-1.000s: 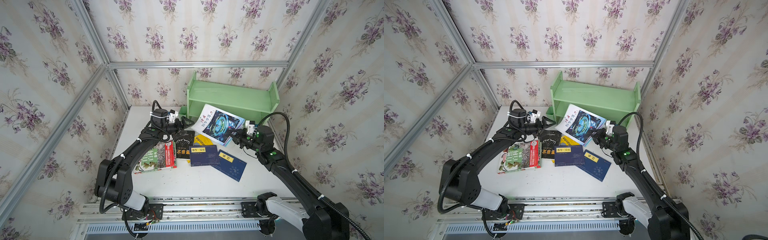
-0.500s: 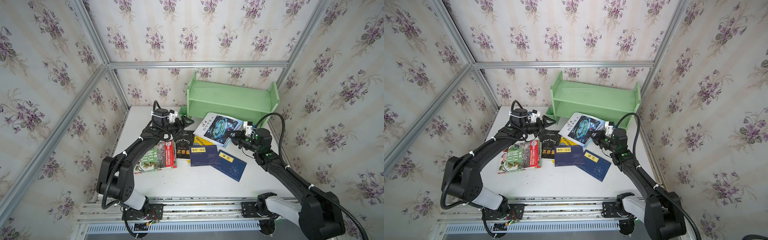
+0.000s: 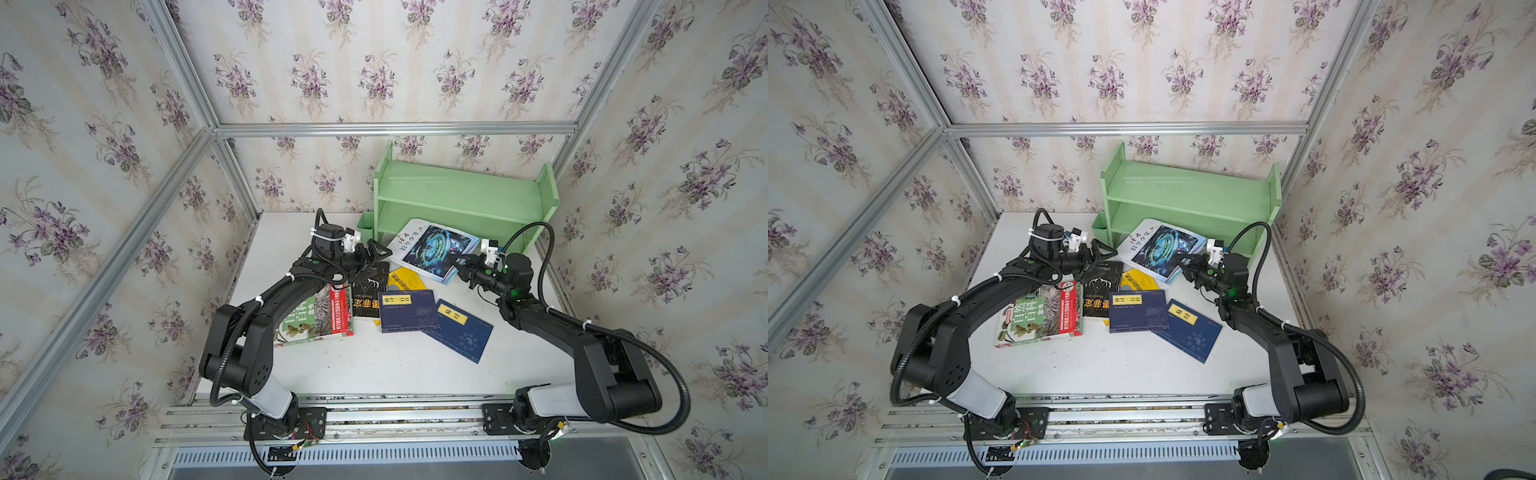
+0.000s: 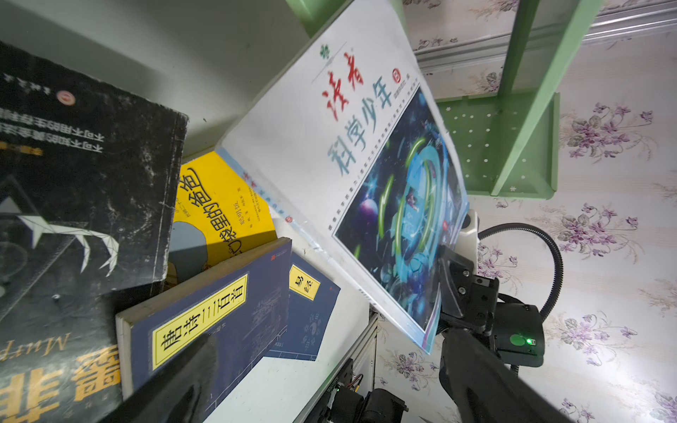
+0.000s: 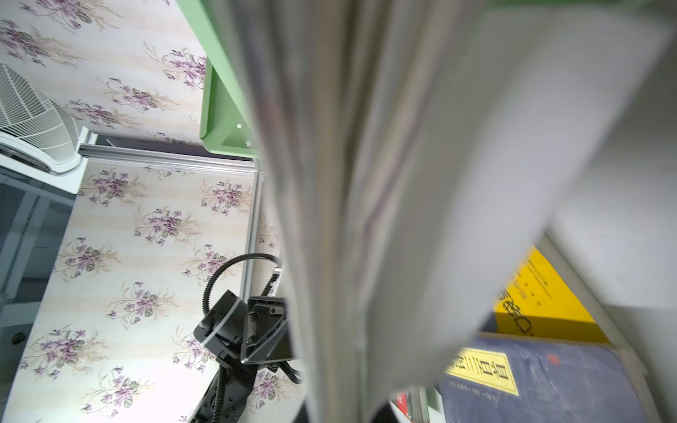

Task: Stacking books/files
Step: Place the book at the bookshelf.

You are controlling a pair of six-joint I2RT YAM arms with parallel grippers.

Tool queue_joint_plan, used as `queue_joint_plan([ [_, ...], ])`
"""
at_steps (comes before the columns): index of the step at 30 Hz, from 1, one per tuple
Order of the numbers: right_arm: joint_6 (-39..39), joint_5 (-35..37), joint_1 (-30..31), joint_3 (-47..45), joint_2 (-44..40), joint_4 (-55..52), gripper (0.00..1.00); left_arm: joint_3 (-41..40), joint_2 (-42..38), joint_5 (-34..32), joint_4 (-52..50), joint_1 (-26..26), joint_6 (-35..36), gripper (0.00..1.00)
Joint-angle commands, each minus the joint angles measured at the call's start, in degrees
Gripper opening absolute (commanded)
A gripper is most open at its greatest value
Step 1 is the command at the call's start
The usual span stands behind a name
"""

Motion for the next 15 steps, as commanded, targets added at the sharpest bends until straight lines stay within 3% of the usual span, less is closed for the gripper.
queue_joint_plan([
  [1, 3.6, -1.8, -0.5, 1.9, 2.6, 15.4, 0.00, 0.2, 2.5, -2.5, 4.6, -0.8, -6.5, 0.99],
  [9, 2.8, -4.0, -0.7, 4.5, 5.9, 13.1, 0.00, -2.2, 10.8, -4.1, 32.9, -2.4, -27.2, 0.82],
  [15, 7.0, -5.2, -0.9, 5.3, 7.0, 15.8, 0.00, -1.8, 11.8, -6.2, 39.0, -3.5, -31.4, 0.76],
])
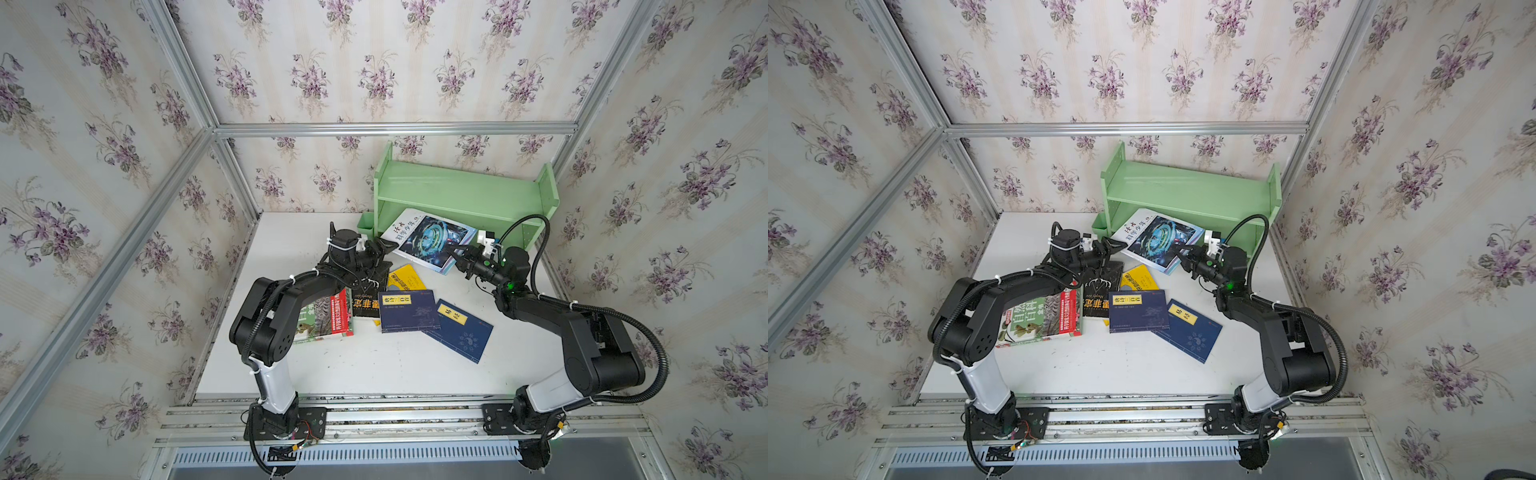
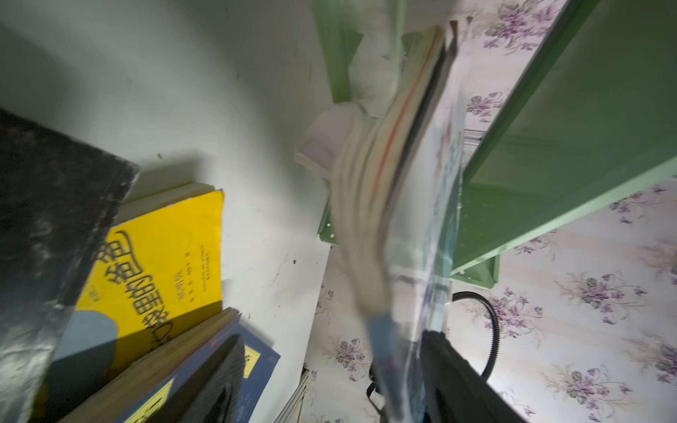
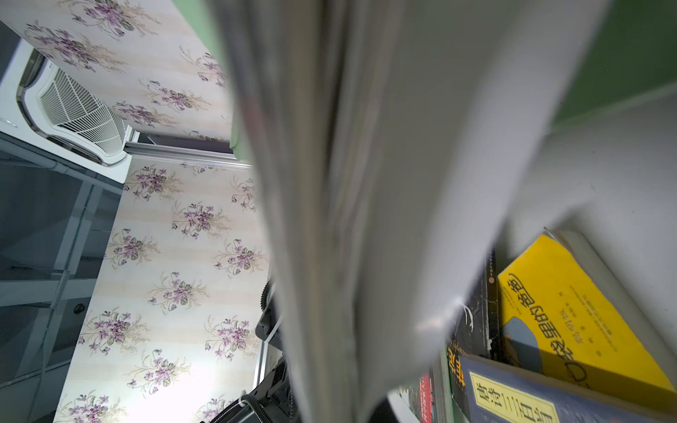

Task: Stacking books/files
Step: Place the book at the bookshelf.

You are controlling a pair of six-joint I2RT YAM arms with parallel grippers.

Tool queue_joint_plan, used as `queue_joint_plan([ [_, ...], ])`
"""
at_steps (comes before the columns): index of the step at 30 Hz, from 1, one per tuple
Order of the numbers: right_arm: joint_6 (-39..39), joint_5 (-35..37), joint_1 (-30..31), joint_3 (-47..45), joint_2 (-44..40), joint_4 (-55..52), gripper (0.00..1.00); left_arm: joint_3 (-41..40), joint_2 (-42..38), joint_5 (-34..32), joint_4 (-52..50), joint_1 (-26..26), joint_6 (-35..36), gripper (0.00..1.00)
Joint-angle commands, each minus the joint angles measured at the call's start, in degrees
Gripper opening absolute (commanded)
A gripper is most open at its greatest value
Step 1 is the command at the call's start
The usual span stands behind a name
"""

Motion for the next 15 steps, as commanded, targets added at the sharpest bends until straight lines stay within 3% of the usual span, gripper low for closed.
queue_joint_plan([
  [1, 3.1, -0.9, -0.1, 1.6, 0.2, 8.1, 0.00, 0.4, -0.7, -1.5, 8.5, -0.3, -5.3, 0.74],
  [12, 4.7, -4.7, -0.2, 5.0, -6.2, 4.5, 0.00, 1.8, -3.9, -3.2, 11.0, -0.6, -7.2, 0.34],
  [15, 2.9, -4.6, -0.6, 4.3, -6.1, 0.7, 0.00, 2.3, -3.2, -3.0, 10.5, -0.6, -6.9, 0.32],
])
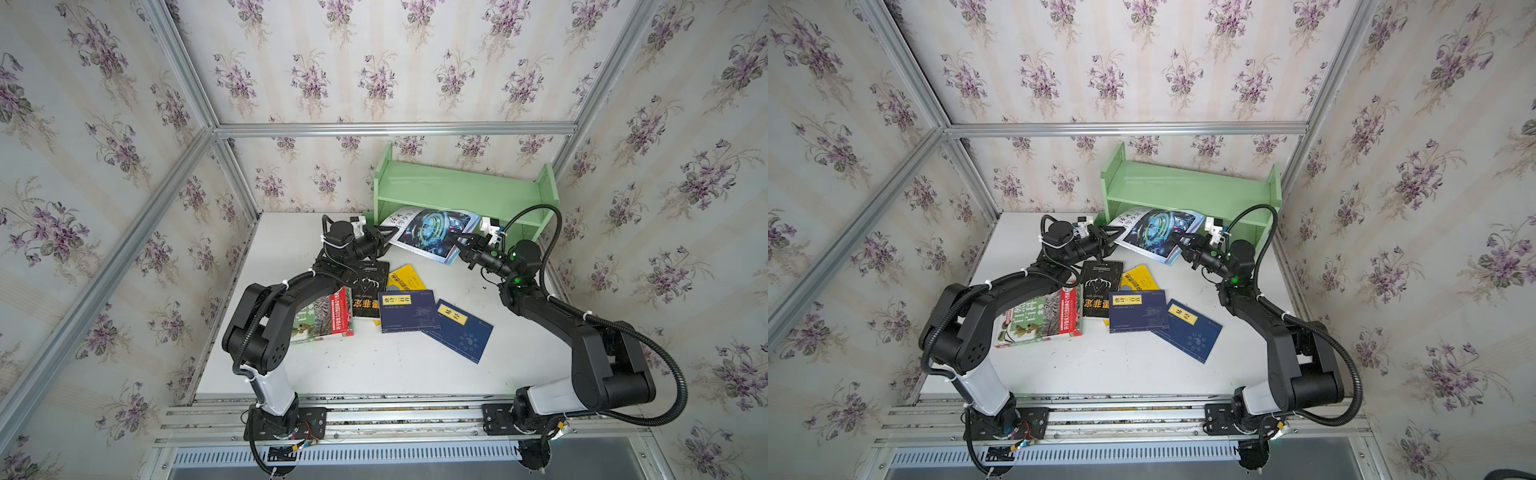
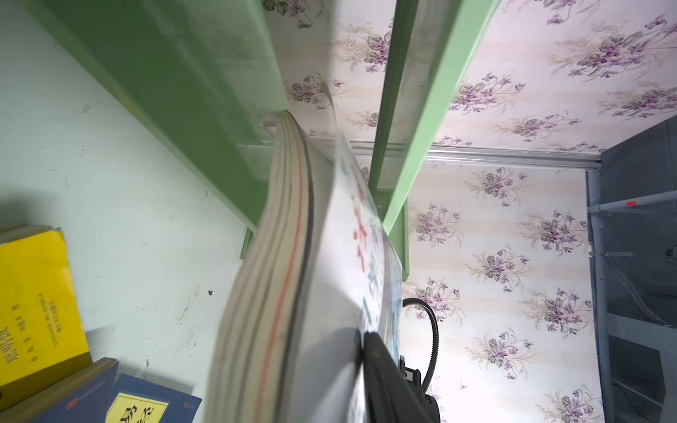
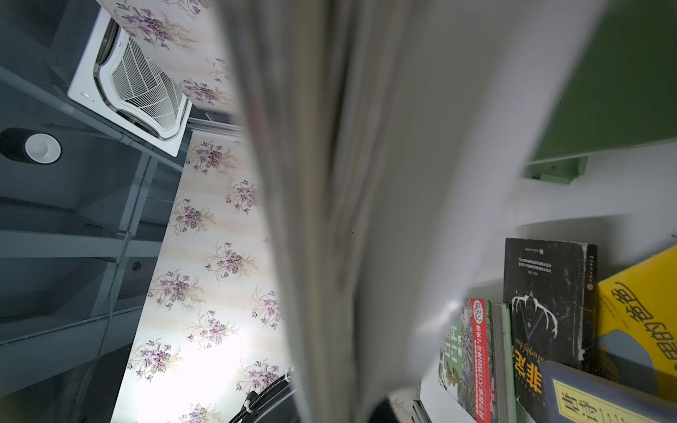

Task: Stacking books/files
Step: Place the book at the bookshelf.

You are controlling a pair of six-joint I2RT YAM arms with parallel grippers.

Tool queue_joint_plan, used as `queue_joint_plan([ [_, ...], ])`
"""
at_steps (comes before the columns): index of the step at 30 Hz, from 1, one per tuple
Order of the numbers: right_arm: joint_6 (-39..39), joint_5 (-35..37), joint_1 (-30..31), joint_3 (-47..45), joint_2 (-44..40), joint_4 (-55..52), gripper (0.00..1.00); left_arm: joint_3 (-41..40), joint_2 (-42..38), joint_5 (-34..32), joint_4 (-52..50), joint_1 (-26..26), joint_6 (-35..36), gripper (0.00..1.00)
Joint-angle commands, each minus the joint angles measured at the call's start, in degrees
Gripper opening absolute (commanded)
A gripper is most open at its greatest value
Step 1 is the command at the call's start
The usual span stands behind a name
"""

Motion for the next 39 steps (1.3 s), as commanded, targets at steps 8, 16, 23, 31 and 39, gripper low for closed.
queue_joint_plan([
  [8, -1.7, 3.0, -1.9, -0.7, 8.6, 3.5, 0.00, 0.4, 5.4, -2.3, 1.5, -0.6, -0.1, 0.22],
  [16, 5.3, 5.4, -2.0, 3.5, 21.3, 13.8, 0.10, 3.0, 10.5, -9.2, 5.3, -0.9, -1.0, 0.09],
  [23, 3.2, 8.1, -2.0, 2.2, 20.9, 7.4, 0.35, 5.0, 11.4, -15.1, 5.2, -1.2, -1.6, 0.02],
  [31, -1.4, 9.1, -1.8, -1.5, 13.0, -7.6, 0.39, 8.0, 12.6, -24.2, 1.4, -1.9, -3.8, 0.00],
  [39, -1.5, 9.0, -0.2, 0.3, 12.9, -10.1, 0.39, 13.6, 14.5, -26.3, -2.6, -3.4, -2.2, 0.00],
])
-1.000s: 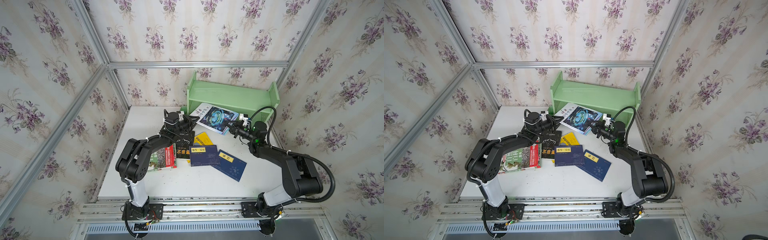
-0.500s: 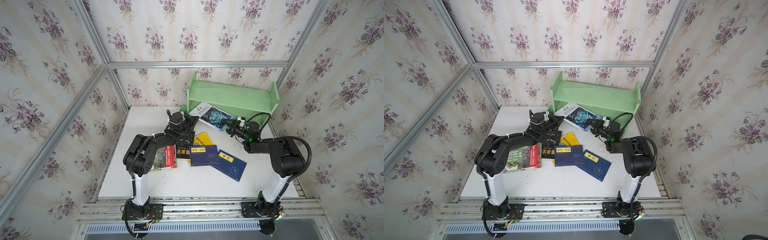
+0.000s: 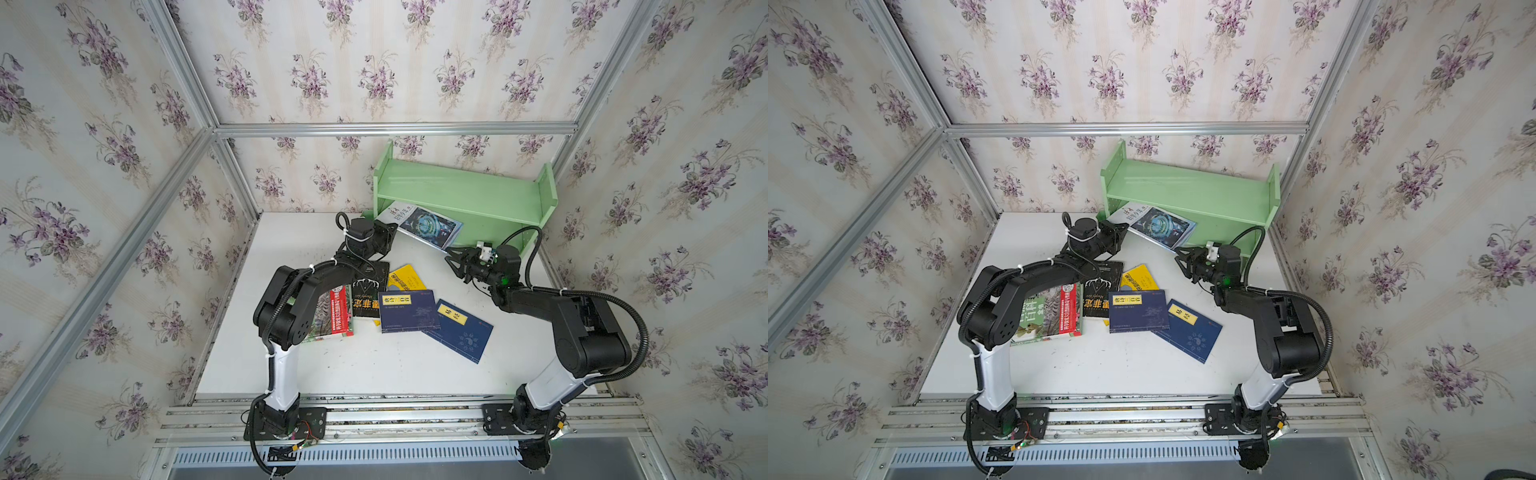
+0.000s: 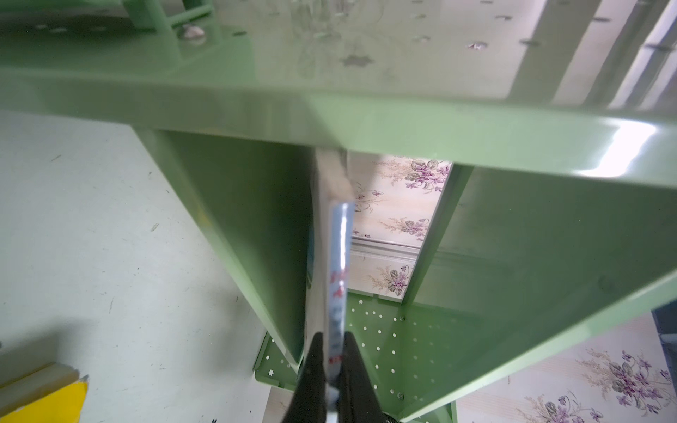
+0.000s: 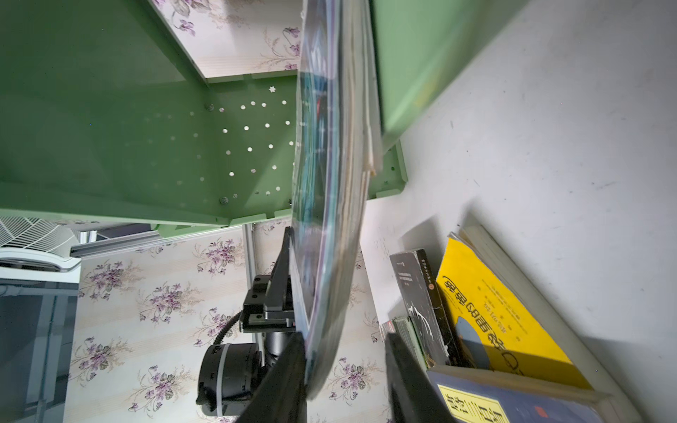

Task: Stacking books/files
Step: Place the book at the bookshelf.

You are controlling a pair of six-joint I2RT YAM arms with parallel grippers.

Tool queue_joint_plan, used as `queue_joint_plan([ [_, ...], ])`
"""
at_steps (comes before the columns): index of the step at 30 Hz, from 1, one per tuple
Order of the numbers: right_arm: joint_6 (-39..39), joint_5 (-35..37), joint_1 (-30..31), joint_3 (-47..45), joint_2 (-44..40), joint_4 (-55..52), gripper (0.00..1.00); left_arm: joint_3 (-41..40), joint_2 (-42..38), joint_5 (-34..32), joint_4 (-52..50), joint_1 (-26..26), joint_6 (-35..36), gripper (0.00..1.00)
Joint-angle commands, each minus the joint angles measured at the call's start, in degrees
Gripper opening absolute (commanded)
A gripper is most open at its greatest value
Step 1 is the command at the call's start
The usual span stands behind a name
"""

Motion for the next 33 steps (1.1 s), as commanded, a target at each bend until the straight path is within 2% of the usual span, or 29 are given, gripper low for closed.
queue_joint_plan([
  [1, 0.3, 0.3, 0.2, 1.1, 0.9, 1.0, 0.39, 1.2, 0.5, -3.7, 1.3, -0.3, -0.2, 0.00],
  [7, 4.8, 0.8, 0.4, 2.9, 4.9, 7.9, 0.38, 0.8, 0.7, -5.0, 1.2, -1.0, -0.7, 0.00],
  [9, 5.4, 0.6, 0.4, 3.8, 5.8, 8.3, 0.35, 0.8, 0.6, -5.3, 1.2, -1.1, -0.7, 0.00],
  [11, 5.3, 0.7, 0.5, 4.3, 6.2, 8.2, 0.30, 0.9, 0.6, -5.5, 1.1, -1.2, -0.7, 0.00],
  [18, 4.8, 2.4, 0.4, 5.4, 8.3, 10.3, 0.00, 0.3, 0.1, -4.5, 0.0, -1.6, -1.0, 0.01],
  [21, 1.0, 2.9, 0.1, 6.6, 9.2, 9.2, 0.00, -1.2, -0.7, -3.2, -1.0, -1.6, -2.5, 0.05],
  [25, -4.6, 3.0, -0.6, 9.7, 10.2, 5.2, 0.00, -2.4, -1.7, -0.7, -2.3, -1.2, -2.5, 0.16],
  [29, -6.7, 5.5, -0.7, 12.4, 11.0, 3.7, 0.00, -1.6, -0.1, 3.3, -2.0, -1.0, -4.7, 0.27],
  [31, -7.0, 6.9, -0.7, 12.5, 11.3, 4.1, 0.00, -1.1, 0.3, 3.6, -2.4, -1.0, -4.7, 0.35],
  [33, -6.7, 8.2, -0.7, 11.5, 11.4, 6.3, 0.00, -0.9, 0.2, 3.9, -3.2, -0.8, -4.4, 0.40],
])
